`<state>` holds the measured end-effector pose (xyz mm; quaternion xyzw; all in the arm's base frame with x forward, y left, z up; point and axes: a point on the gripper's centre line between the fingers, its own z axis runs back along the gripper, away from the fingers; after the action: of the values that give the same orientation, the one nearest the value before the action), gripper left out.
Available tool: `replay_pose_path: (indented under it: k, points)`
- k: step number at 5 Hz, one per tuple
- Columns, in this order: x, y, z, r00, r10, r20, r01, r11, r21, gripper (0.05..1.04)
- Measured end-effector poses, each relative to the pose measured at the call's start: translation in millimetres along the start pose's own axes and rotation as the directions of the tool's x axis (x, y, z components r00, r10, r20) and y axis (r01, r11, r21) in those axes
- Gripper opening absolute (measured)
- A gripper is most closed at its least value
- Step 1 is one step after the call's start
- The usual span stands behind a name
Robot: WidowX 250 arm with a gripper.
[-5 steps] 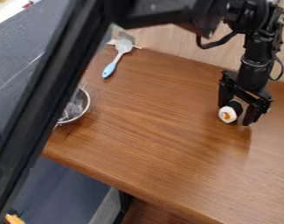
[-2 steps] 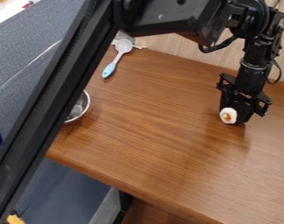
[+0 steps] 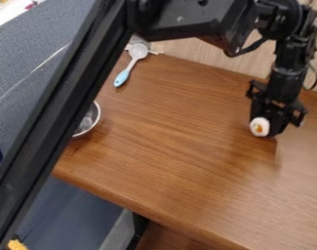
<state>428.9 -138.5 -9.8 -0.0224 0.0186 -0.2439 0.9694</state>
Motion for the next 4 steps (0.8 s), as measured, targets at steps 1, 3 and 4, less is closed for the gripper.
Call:
replay_pose_path:
  k: [1,3,4]
  points:
    - [-8,-1,23,0.998,0.017,0.055,-0.018,1.000,0.023,0.508]
    - [-67,17,61,0.985,0.112,0.134,-0.119,0.992,0.050,0.507]
    - [-100,30,59,0.974,0.160,0.159,-0.169,0.985,0.041,0.507]
